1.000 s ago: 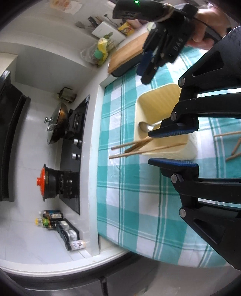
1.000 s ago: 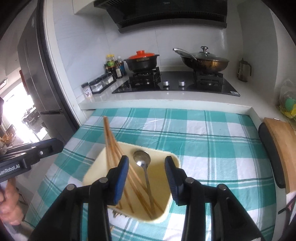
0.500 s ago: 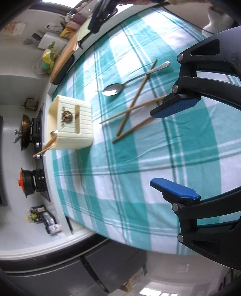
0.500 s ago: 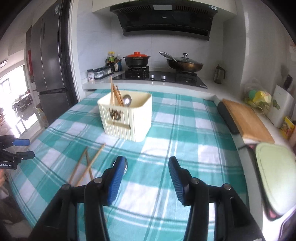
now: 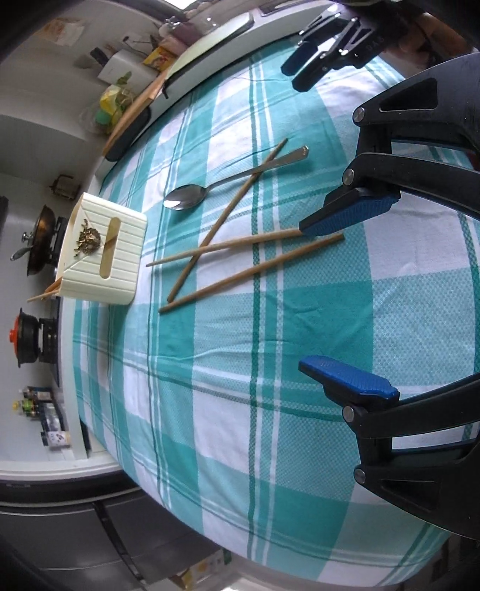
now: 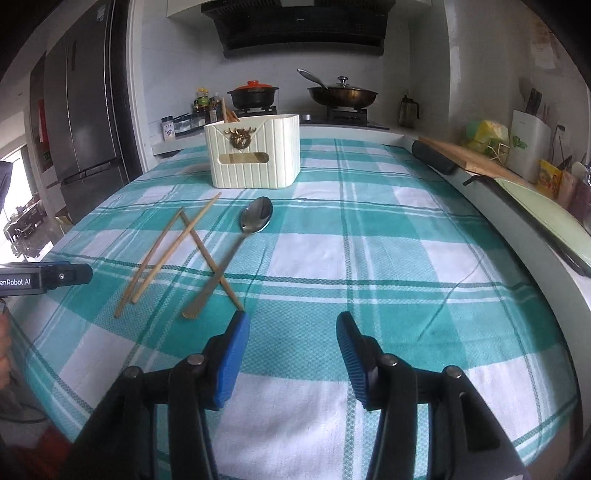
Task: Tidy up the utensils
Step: 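Withdraw both open tools back over the table, then lower the right tool onto the remaining steel spoon and close it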
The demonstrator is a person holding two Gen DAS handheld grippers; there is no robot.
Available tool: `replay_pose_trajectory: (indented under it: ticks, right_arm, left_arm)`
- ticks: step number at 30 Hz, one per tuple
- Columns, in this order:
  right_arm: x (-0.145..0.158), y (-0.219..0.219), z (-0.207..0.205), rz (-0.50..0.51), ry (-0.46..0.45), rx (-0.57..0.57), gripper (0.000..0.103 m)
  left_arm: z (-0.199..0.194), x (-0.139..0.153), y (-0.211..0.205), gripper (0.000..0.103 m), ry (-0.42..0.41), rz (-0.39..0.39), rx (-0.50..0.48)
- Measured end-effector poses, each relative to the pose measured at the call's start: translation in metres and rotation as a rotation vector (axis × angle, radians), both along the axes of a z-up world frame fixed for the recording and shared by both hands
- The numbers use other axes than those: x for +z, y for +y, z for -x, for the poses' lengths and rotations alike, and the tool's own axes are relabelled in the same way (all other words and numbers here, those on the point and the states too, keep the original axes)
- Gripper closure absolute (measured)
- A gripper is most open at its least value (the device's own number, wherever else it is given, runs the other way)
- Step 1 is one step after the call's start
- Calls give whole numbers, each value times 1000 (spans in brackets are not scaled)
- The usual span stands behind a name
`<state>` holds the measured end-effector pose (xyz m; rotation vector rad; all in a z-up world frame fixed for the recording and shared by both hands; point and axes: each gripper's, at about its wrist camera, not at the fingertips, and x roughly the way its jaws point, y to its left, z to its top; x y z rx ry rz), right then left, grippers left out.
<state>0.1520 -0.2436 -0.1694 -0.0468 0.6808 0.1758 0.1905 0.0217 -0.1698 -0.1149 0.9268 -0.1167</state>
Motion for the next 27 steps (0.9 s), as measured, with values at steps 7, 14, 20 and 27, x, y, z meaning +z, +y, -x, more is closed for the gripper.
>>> replay_pose_trajectory:
  ticks: [7,14,20,27]
  right_arm:
    - [-4,14,1,6,1,36,53]
    - [-6,17,-2,10,4,23,53]
    - [-6,18,-2,16,1,27,53]
    - [-6,15,-2,10,11,24,53]
  left_arm:
    - [5,-1,6,32,-9,-16,26]
    - [3,-1,16,32,-24,-7,63]
    - [-2,-3,23,31,-20,3,87]
    - [-1,-3,23,30,-20,-7,99]
